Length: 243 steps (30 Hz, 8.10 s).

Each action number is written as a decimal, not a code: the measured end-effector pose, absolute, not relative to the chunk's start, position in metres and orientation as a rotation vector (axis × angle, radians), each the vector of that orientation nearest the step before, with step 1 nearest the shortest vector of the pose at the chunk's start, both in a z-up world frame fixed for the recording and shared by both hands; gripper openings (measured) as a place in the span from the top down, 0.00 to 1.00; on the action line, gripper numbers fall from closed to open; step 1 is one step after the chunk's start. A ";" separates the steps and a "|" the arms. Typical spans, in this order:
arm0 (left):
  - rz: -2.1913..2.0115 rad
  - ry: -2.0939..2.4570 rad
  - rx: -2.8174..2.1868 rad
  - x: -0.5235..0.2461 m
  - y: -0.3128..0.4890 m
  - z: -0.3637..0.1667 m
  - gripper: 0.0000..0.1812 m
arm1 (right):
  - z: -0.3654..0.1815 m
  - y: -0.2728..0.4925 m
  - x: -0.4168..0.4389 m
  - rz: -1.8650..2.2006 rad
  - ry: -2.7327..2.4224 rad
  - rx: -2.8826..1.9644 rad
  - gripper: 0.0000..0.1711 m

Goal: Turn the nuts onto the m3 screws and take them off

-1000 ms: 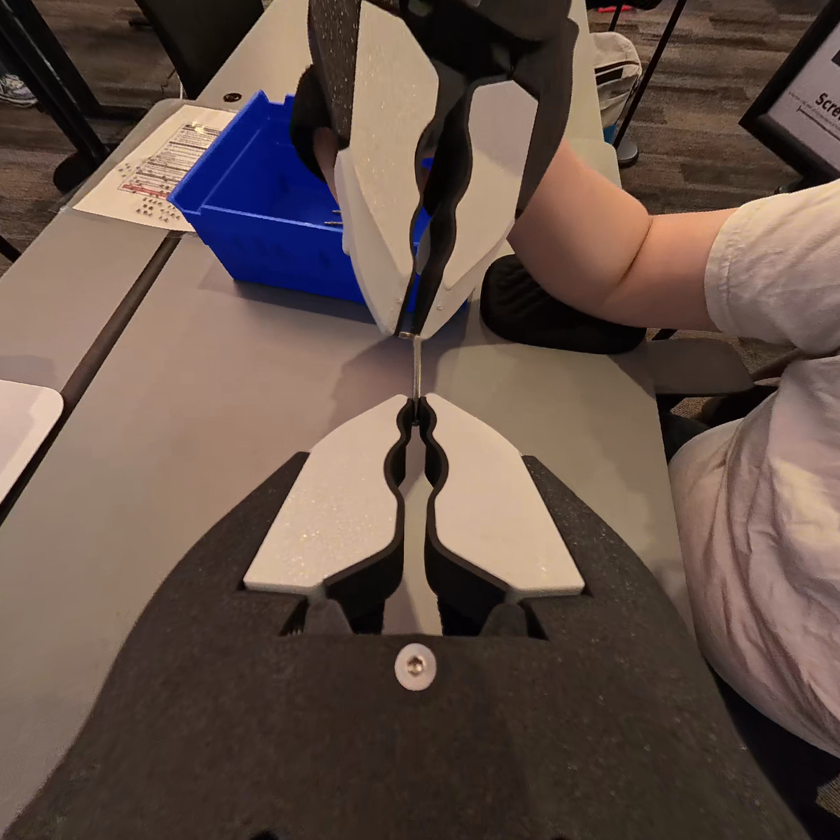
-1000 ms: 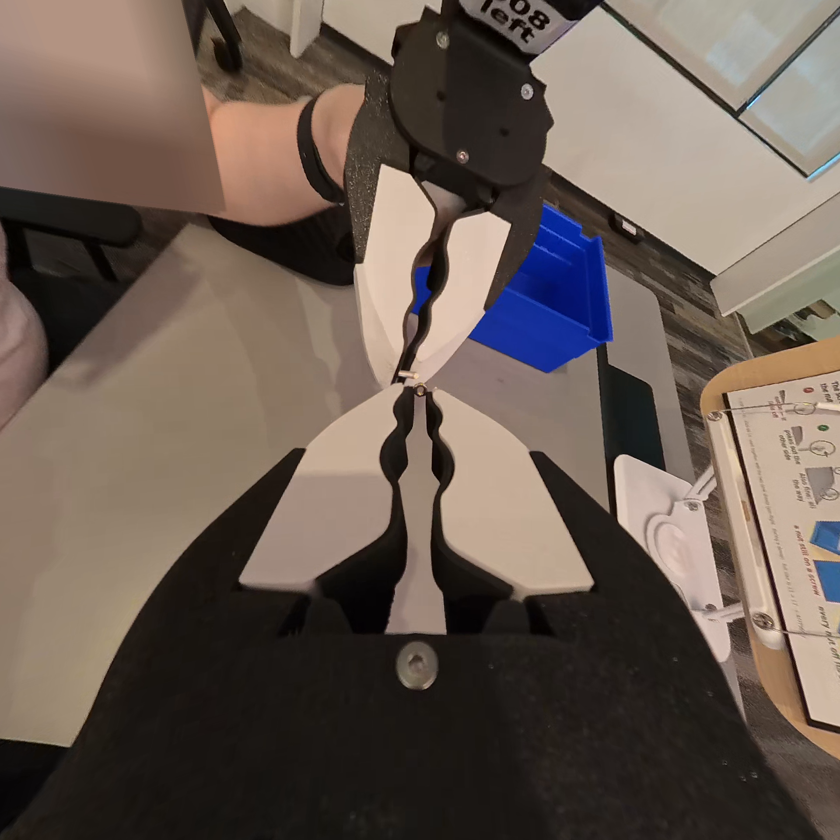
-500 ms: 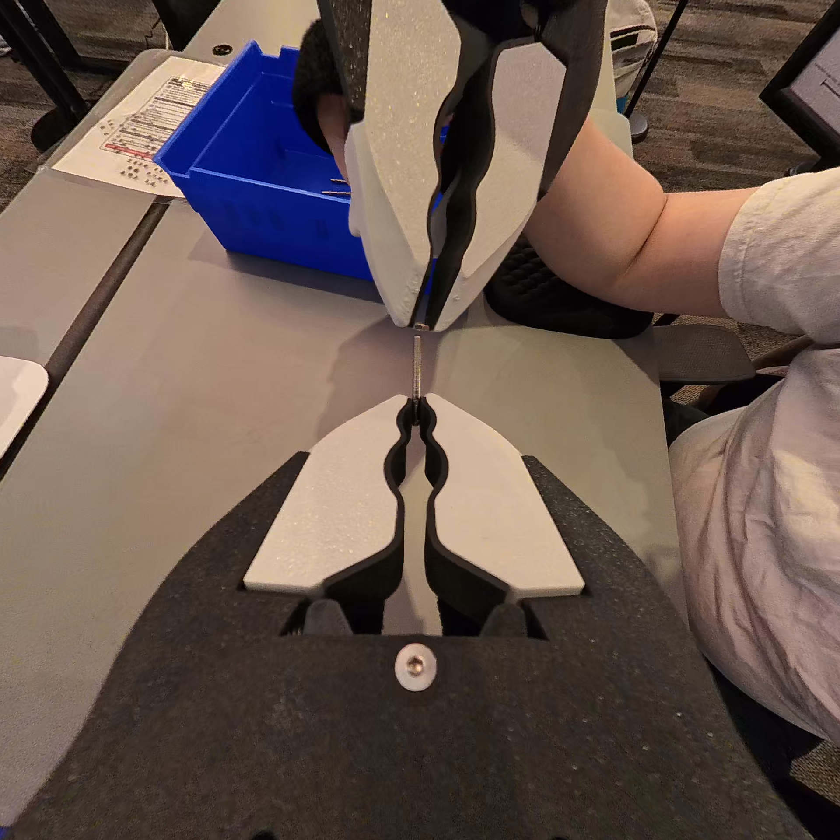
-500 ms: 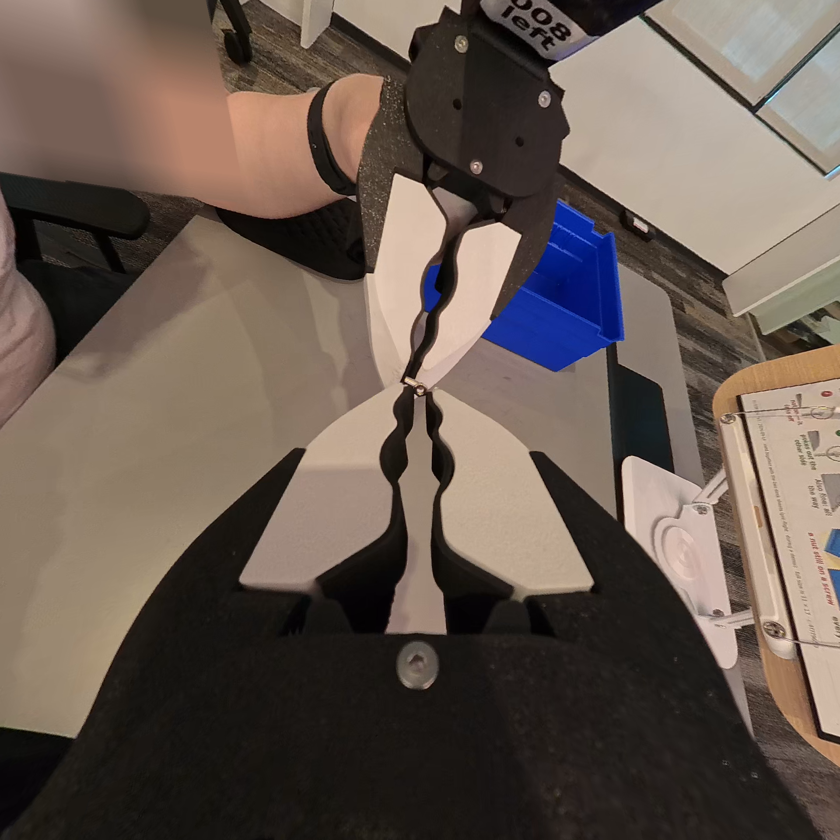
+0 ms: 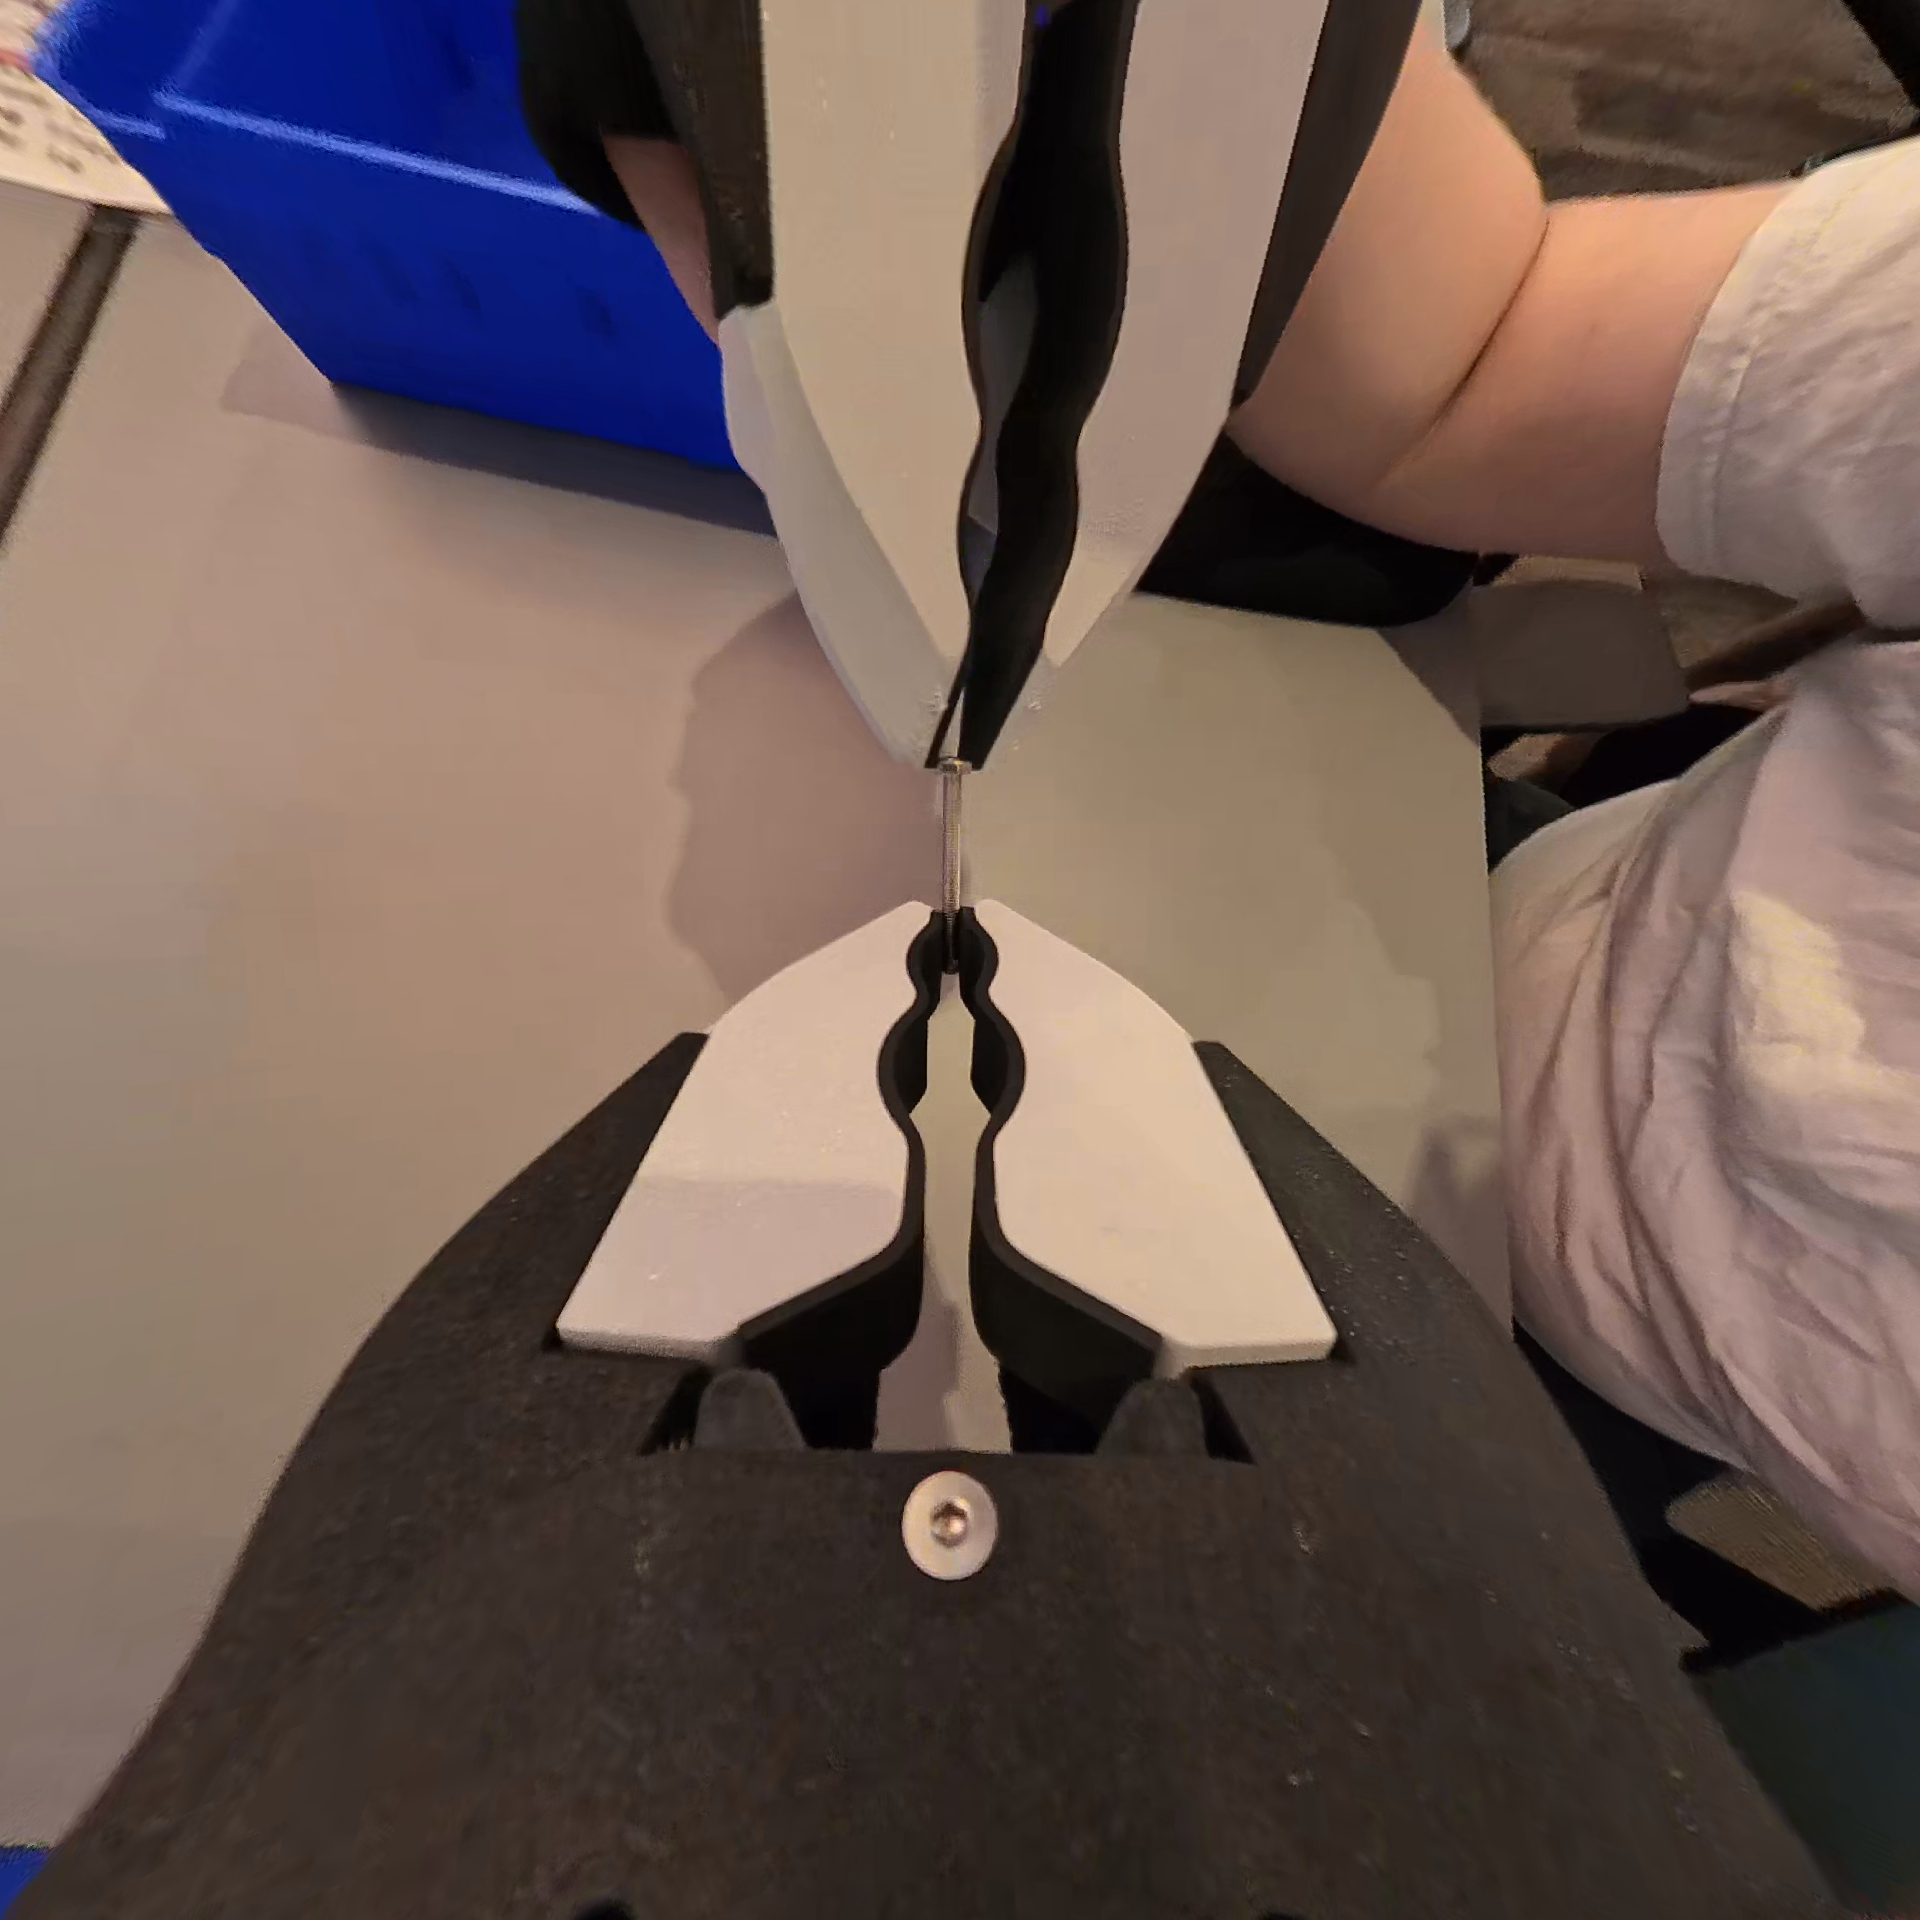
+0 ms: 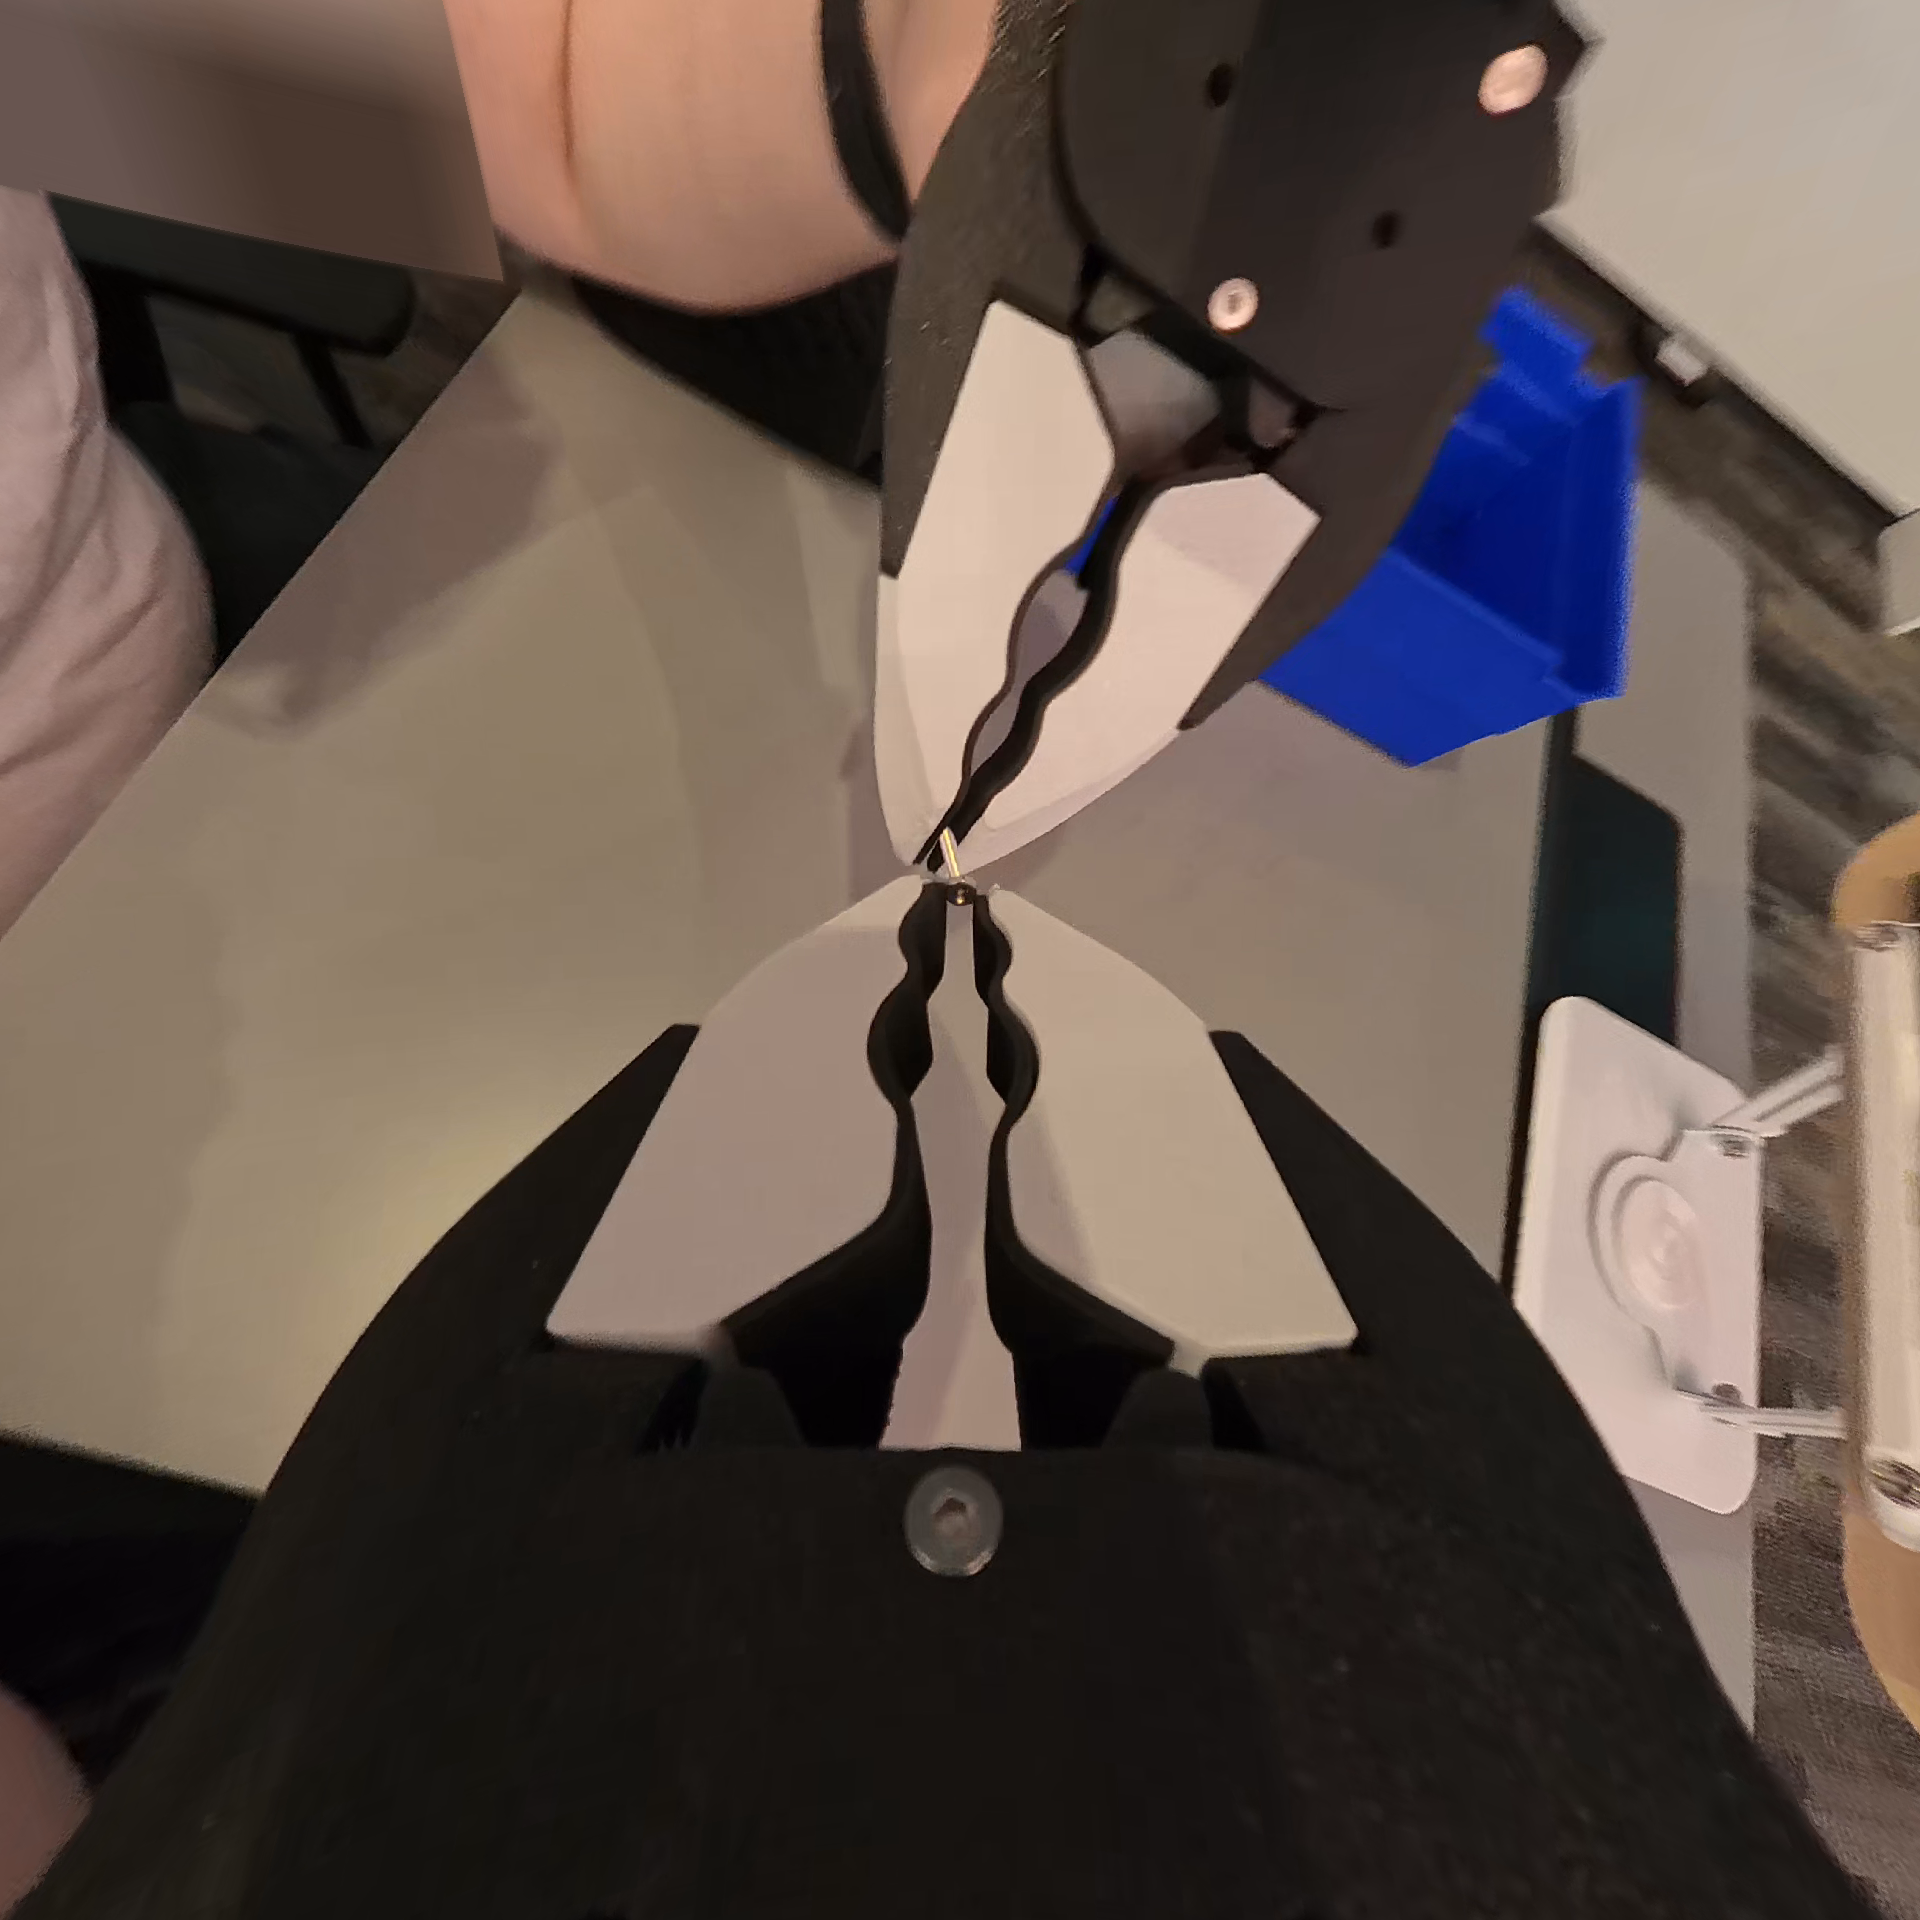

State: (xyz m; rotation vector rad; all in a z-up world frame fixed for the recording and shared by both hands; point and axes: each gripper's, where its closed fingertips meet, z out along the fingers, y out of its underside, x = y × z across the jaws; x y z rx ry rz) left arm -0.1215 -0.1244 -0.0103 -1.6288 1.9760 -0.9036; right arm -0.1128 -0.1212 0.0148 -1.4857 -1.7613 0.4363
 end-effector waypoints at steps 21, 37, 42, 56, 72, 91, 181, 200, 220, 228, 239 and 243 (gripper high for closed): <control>-0.675 1.969 -1.732 -0.128 -0.101 -0.030 0.99 | -0.003 -0.101 -0.121 0.747 -1.522 -1.868 0.97; -0.600 1.895 -1.754 -0.126 -0.086 -0.031 0.99 | -0.003 -0.088 -0.121 0.912 -1.201 -2.130 0.97; -0.618 1.886 -1.744 -0.125 -0.086 -0.028 0.99 | -0.001 -0.088 -0.120 0.900 -1.203 -2.119 0.97; -0.633 1.874 -1.717 -0.125 -0.086 -0.024 0.99 | 0.003 -0.088 -0.119 0.853 -1.223 -2.088 0.97; -0.697 2.133 -1.693 -0.131 -0.122 -0.046 0.99 | -0.015 -0.121 -0.120 0.568 -1.764 -1.776 0.97; -0.845 2.124 -1.706 -0.134 -0.127 -0.035 0.99 | -0.011 -0.121 -0.120 0.443 -1.850 -1.540 0.97; -1.248 1.511 -1.201 -0.112 -0.104 0.080 0.99 | 0.114 -0.100 -0.126 0.921 -1.126 -1.238 0.90; -1.210 1.542 -1.217 -0.112 -0.107 0.077 0.99 | 0.112 -0.100 -0.133 0.869 -1.135 -1.195 0.92; -1.206 1.542 -1.231 -0.113 -0.106 0.077 0.99 | 0.105 -0.098 -0.133 0.875 -1.160 -1.223 0.95; -1.206 1.547 -1.239 -0.112 -0.106 0.075 0.99 | 0.104 -0.098 -0.132 0.889 -1.169 -1.228 0.97; -1.199 1.556 -1.248 -0.111 -0.106 0.072 0.99 | 0.101 -0.098 -0.131 0.905 -1.176 -1.232 0.97; -1.207 1.557 -1.254 -0.112 -0.105 0.072 0.99 | 0.101 -0.097 -0.131 0.922 -1.170 -1.224 0.97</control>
